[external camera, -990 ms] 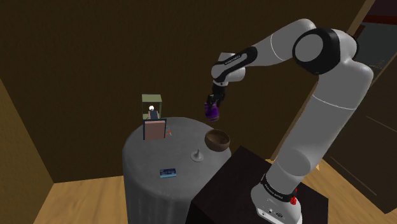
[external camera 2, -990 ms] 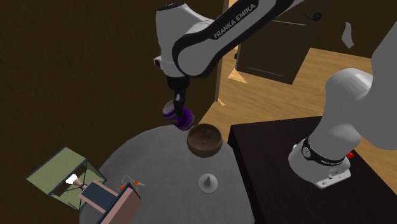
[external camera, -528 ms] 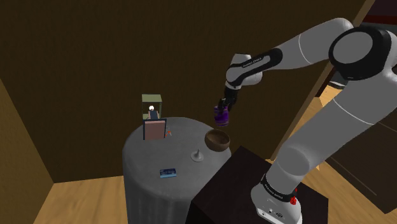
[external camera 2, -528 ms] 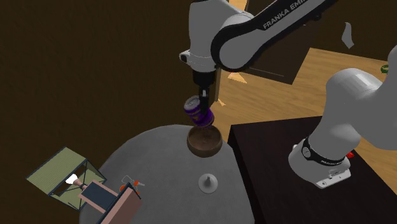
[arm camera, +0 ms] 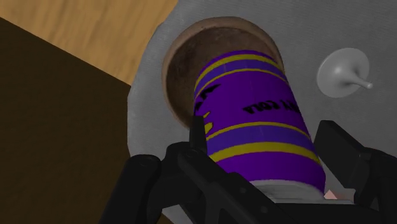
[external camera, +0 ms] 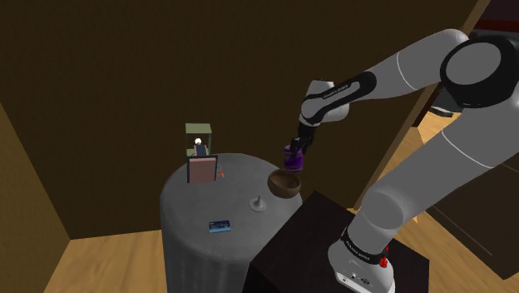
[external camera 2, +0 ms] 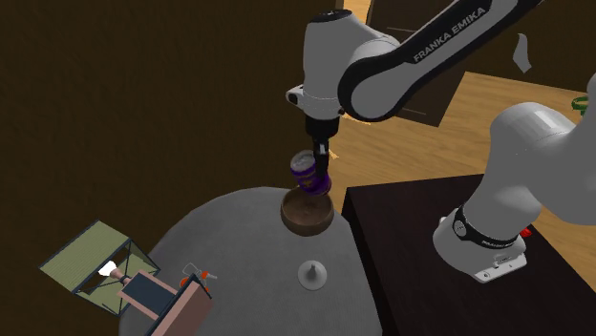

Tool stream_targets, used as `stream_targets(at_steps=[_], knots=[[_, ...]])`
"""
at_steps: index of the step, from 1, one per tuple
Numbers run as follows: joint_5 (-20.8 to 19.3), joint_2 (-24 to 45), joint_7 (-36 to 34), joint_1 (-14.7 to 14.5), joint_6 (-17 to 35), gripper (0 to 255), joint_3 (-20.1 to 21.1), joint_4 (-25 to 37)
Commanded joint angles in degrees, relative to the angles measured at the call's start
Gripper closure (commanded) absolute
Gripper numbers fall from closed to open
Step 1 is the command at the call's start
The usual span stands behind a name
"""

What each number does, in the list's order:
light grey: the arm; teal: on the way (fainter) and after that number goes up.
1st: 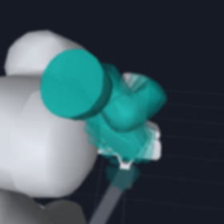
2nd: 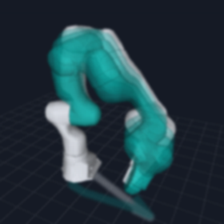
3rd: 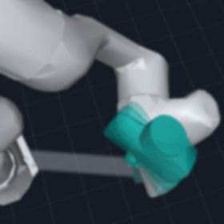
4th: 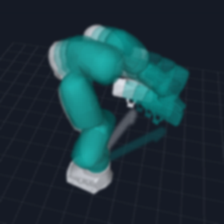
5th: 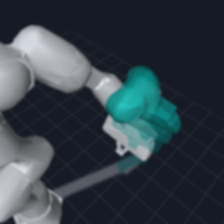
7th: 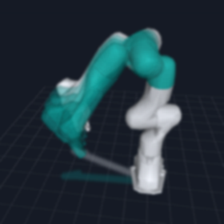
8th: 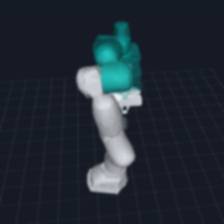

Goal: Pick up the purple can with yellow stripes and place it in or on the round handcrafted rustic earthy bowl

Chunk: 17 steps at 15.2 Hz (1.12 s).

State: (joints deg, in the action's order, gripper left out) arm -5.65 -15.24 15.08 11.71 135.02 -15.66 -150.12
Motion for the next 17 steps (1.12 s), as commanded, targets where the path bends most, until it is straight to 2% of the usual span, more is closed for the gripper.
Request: stream_targets(at_steps=[1, 12, 17], knots=[[0.2, 1.17, 0.14, -0.1, 1.96, 255, -0.15, -0.73], [2.75, 9.53, 2.12, -0.95, 12.44, 255, -1.05, -3.02], [2.99, 10.07, 2.29, -1.0, 13.04, 255, -1.07, -3.1]])
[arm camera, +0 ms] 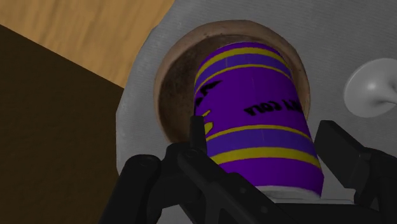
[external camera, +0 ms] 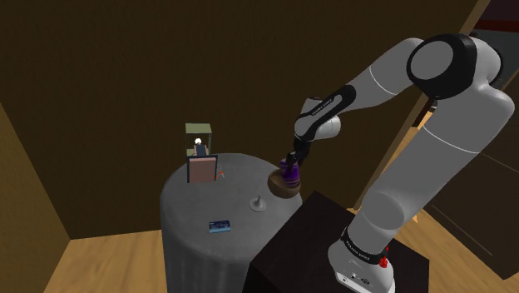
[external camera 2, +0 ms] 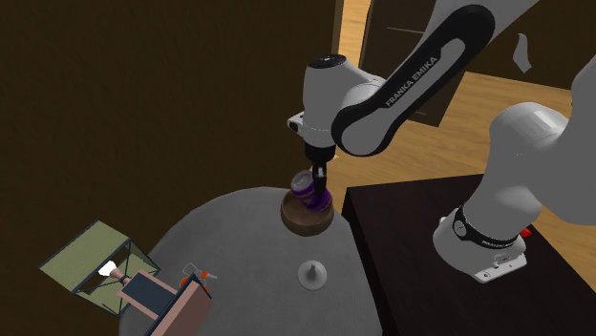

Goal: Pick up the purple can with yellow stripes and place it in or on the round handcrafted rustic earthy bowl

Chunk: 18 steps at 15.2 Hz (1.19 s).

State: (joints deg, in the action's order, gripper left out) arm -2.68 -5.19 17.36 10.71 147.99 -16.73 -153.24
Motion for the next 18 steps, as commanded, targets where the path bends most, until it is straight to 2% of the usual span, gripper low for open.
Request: stream_targets(at_steps=[1, 3, 4, 9, 13, 18], knots=[[0.02, 0.02, 0.01, 0.0, 0.06, 255, 0.0, 0.01], [0.02, 0.02, 0.01, 0.0, 0.06, 255, 0.0, 0.01], [0.01, 0.02, 0.01, 0.0, 0.06, 0, 0.0, 0.01], [0.01, 0.0, 0.01, 0.0, 0.05, 0, 0.0, 0.0], [-2.49, -7.38, -1.88, 0.66, -8.98, 0, 0.6, 1.83], [-2.48, -7.38, -1.88, 0.69, -8.98, 0, 0.64, 1.83]])
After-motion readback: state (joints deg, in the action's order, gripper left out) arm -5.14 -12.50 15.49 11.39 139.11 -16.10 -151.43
